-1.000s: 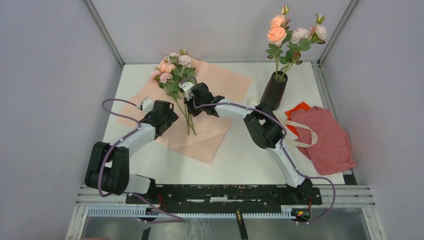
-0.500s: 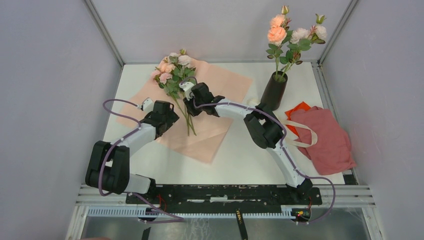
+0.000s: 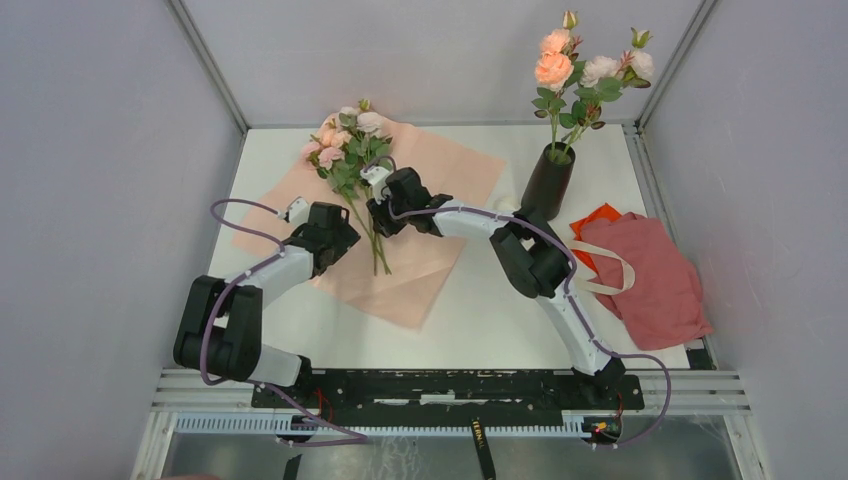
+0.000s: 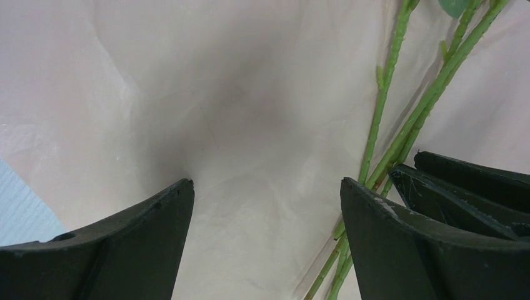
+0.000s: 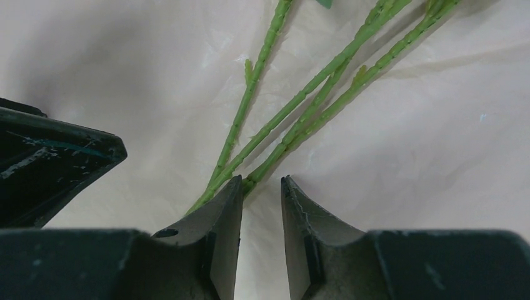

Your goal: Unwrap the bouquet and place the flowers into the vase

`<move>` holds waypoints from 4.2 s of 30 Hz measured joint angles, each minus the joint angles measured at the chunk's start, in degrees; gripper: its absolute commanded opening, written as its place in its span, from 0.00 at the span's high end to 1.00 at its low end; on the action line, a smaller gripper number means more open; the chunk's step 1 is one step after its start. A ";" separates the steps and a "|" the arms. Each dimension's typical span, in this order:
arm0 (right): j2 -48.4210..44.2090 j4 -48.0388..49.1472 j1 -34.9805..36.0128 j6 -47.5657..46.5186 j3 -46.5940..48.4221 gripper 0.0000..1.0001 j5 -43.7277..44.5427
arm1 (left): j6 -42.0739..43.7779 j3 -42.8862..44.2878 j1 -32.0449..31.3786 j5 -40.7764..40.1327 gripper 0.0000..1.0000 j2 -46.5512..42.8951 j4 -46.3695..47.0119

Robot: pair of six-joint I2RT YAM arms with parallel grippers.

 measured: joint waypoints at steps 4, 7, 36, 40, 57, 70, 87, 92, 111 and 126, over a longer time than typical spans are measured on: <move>0.04 -0.87 0.11 0.02 0.35 0.64 -0.98 | 0.00 -0.02 0.00 0.04 0.05 0.17 0.24; 0.28 -1.05 0.11 0.09 0.48 0.64 -1.40 | -0.02 -0.07 0.00 0.04 0.01 0.17 0.37; -1.25 2.69 0.22 1.01 -3.17 0.57 -3.56 | 0.00 -0.33 0.00 1.55 0.00 1.25 1.25; -1.62 1.92 0.22 0.98 -3.17 0.57 -3.34 | 0.02 -0.33 0.00 1.55 0.00 1.25 1.25; -1.64 0.48 0.22 0.39 4.28 0.57 -2.14 | 0.28 -0.31 0.00 1.51 0.00 2.10 2.08; 5.09 -0.42 0.22 0.72 9.22 0.57 -2.93 | -1.95 -6.86 0.02 -7.85 0.00 -18.27 -1.05; 6.78 2.58 0.22 1.81 8.17 0.57 -3.85 | -1.92 -6.64 0.02 -8.90 0.01 -18.38 -1.64; 8.28 4.79 0.22 2.45 9.07 0.93 -4.76 | -1.92 -6.67 0.02 -8.37 0.02 -18.38 -1.60; 6.62 10.71 0.37 2.49 3.78 1.00 -4.24 | -1.90 -6.82 0.02 -6.38 0.03 -14.67 -0.48; 1.66 10.64 0.37 2.49 -1.44 1.00 -4.81 | -1.84 -6.82 0.00 -4.59 0.05 -9.31 2.47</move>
